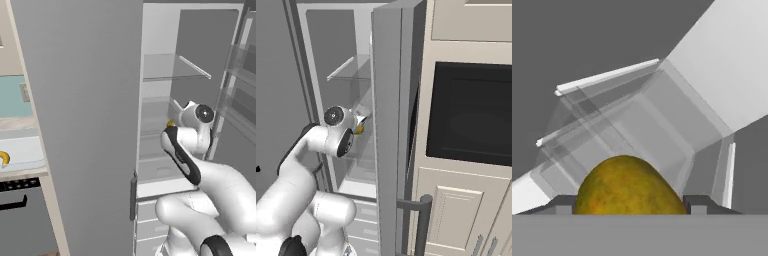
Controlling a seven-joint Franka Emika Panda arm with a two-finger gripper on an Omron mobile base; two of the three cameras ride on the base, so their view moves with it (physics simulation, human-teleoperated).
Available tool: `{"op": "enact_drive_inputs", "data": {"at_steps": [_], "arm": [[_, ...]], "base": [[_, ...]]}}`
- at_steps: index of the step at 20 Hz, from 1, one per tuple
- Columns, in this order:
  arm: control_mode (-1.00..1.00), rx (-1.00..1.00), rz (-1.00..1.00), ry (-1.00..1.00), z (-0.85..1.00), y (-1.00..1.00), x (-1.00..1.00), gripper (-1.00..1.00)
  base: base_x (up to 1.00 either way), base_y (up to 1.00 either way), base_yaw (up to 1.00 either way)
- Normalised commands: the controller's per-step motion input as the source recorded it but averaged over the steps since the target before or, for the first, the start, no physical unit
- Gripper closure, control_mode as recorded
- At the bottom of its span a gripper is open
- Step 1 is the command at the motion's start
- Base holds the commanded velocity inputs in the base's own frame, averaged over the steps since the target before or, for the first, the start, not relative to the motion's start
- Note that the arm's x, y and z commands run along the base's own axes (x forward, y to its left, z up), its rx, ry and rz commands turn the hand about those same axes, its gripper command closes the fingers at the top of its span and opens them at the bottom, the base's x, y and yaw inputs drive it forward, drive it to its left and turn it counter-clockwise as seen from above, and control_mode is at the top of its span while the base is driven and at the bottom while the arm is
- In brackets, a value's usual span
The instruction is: Pick the banana and orange from the fridge and place them inside the tupperware on the counter.
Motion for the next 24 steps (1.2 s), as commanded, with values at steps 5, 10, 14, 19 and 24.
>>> {"op": "enact_drive_inputs", "data": {"at_steps": [5,10,14,19,24], "arm": [[-1.0,-0.12,0.0,0.03,0.84,0.0,-1.0,1.0],[-1.0,-0.03,0.0,0.14,0.8,0.01,-1.0,1.0],[-1.0,0.0,0.01,0.21,0.41,0.3,-1.0,1.0],[-1.0,0.0,0.11,0.24,0.05,0.56,-1.0,1.0],[-1.0,0.0,0.12,0.04,0.21,-0.01,-1.0,1.0]], "base": [[0.0,0.0,0.0],[0.0,0.0,0.0],[0.0,0.0,0.0],[0.0,0.0,0.0],[0.0,0.0,0.0]]}}
